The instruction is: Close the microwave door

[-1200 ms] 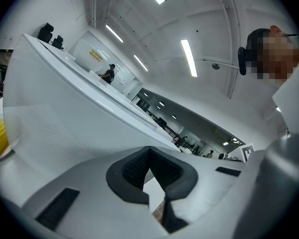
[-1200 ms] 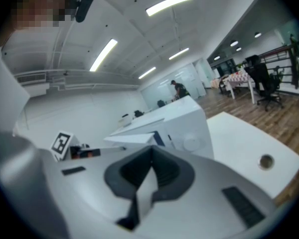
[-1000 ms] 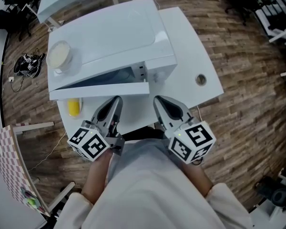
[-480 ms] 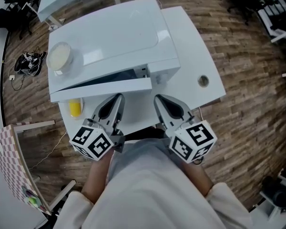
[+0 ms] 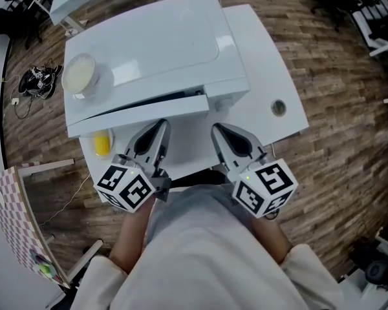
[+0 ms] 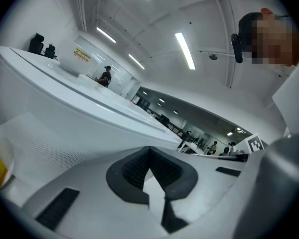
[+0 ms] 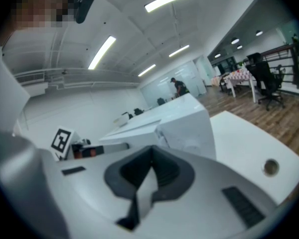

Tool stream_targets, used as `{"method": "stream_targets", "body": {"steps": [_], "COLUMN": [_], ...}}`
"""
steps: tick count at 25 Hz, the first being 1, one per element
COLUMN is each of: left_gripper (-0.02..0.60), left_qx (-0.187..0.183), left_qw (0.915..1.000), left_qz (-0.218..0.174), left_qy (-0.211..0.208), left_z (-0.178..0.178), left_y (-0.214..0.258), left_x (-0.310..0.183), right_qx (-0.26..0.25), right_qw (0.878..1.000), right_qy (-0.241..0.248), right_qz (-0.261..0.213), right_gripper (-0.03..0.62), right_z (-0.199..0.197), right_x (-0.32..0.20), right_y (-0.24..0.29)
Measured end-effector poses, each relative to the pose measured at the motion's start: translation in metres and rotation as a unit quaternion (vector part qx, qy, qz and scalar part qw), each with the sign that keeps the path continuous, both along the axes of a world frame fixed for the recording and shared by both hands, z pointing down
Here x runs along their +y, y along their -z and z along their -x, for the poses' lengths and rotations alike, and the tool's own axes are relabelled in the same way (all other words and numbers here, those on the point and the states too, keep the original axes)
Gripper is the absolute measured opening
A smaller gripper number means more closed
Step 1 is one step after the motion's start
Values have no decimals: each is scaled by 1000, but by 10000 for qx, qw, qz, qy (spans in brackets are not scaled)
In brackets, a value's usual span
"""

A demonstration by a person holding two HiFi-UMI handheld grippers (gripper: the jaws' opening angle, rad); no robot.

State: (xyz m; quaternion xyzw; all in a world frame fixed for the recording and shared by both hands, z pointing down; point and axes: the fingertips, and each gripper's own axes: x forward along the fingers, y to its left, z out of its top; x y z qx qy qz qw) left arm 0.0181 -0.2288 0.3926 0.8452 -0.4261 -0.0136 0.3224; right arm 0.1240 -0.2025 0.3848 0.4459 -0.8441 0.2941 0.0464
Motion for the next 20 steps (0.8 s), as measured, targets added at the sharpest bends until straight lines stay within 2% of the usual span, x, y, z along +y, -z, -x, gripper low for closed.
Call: {"method": "stream_targets", "body": {"steps": [20], "left_gripper": [18], "left_qx": [329], "left_qw": [9993], "left_qz": [164], "left_qy": [68], "left_z": [-1], "left_y": [-3], "left_x": [-4], "right_qx": [-34], "right_qw": [10000], "right_qy": [-6], "right_qz": [87], "right_gripper": [21], "right_z": [8], "right_x": [-19], "right_y": [-5]}}
